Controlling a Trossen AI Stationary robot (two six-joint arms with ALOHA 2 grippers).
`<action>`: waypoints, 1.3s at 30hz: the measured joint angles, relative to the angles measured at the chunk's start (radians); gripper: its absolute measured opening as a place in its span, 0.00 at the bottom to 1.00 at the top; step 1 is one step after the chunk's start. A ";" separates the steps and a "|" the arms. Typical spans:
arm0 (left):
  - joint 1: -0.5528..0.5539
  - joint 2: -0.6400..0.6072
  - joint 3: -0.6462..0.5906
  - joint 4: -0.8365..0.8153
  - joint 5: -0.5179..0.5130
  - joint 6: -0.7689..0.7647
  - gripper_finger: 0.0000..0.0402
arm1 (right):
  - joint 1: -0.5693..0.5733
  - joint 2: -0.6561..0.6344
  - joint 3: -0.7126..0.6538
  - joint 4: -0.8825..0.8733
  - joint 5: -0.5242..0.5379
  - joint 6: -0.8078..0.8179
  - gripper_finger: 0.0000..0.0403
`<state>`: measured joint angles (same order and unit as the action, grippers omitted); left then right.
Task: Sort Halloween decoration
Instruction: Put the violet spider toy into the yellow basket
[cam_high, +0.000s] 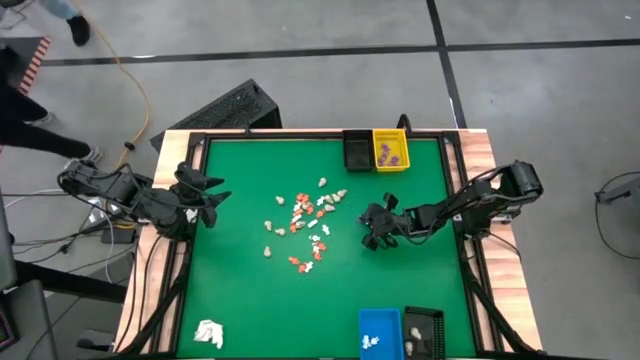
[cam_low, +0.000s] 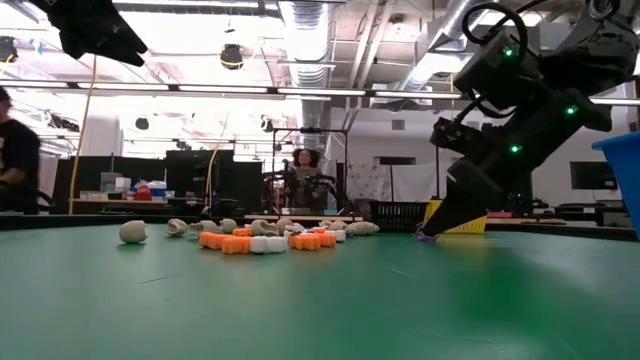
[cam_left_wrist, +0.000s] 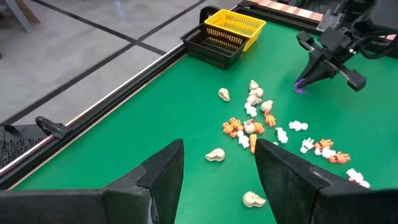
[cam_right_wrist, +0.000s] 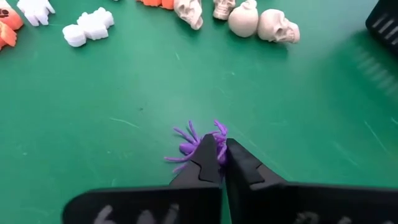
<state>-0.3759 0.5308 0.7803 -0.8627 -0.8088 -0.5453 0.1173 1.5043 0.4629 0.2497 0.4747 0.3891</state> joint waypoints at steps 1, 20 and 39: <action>0.000 0.000 0.000 0.000 0.002 0.001 0.47 | 0.000 0.000 0.000 -0.001 -0.002 0.003 0.08; 0.000 0.000 0.000 0.000 0.018 0.002 0.47 | -0.002 0.000 0.000 -0.005 0.002 -0.005 0.09; 0.000 0.000 0.000 0.000 0.008 0.003 0.47 | -0.024 0.000 0.000 -0.007 0.001 0.002 0.26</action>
<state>-0.3761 0.5304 0.7803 -0.8627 -0.8005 -0.5426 0.0929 1.5047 0.4625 0.2428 0.4755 0.3909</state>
